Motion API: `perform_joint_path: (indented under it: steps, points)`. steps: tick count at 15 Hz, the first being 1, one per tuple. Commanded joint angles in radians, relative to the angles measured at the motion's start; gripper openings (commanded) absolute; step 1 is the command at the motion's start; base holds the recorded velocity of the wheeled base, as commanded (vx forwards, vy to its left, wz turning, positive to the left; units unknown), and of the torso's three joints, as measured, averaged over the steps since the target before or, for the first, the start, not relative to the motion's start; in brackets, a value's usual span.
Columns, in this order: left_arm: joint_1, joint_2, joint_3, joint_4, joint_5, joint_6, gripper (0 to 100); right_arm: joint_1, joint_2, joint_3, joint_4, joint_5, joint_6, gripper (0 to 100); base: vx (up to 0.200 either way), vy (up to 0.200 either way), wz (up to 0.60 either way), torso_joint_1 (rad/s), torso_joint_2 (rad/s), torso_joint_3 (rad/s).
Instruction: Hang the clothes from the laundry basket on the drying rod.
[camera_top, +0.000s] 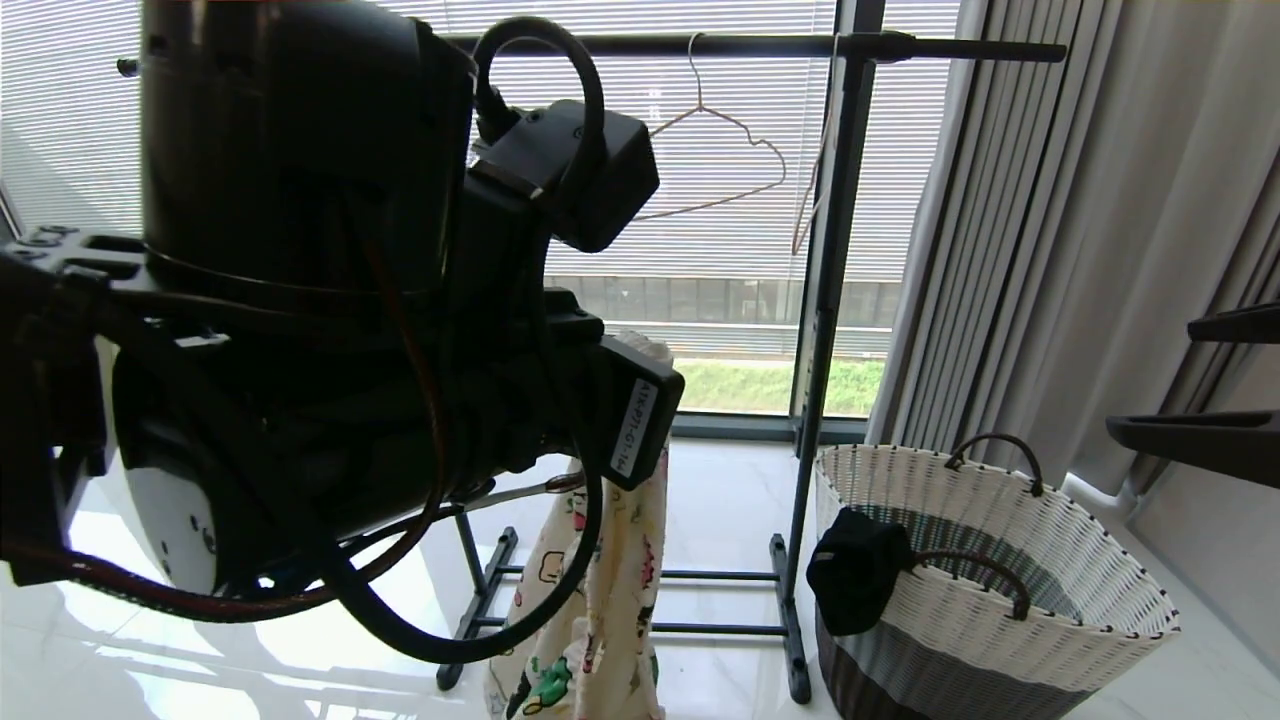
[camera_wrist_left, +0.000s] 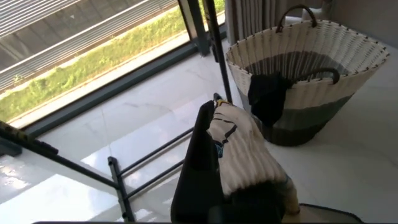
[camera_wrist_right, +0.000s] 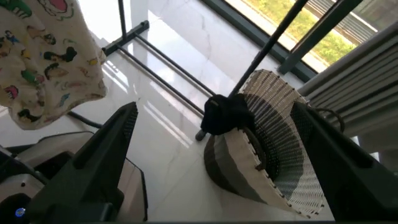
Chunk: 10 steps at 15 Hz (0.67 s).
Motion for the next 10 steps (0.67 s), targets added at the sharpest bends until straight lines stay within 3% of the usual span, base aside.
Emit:
perform_joint_path:
  steps: [1, 3, 6, 10]
  points:
    - [0.074, -0.040, 0.068, 0.011, 0.055, 0.015, 0, -0.126, -0.030, 0.054, 0.005, -0.077, -0.008, 100, 0.000, 0.000, 0.00, 0.000, 0.00, 0.000]
    - [0.213, -0.161, 0.192, 0.050, 0.064, 0.044, 0, -0.238, -0.056, 0.152, 0.003, -0.204, -0.008, 100, 0.000, 0.000, 0.00, 0.000, 0.00, 0.000]
    - [0.424, -0.256, 0.312, 0.044, 0.081, 0.041, 0, -0.352, -0.084, 0.220, -0.003, -0.213, -0.008, 100, 0.000, 0.000, 0.00, 0.000, 0.00, 0.000]
    - [0.557, -0.304, 0.323, 0.006, 0.098, 0.050, 0, -0.482, -0.076, 0.241, -0.004, -0.212, -0.008, 100, 0.000, 0.000, 0.00, 0.000, 0.00, 0.000]
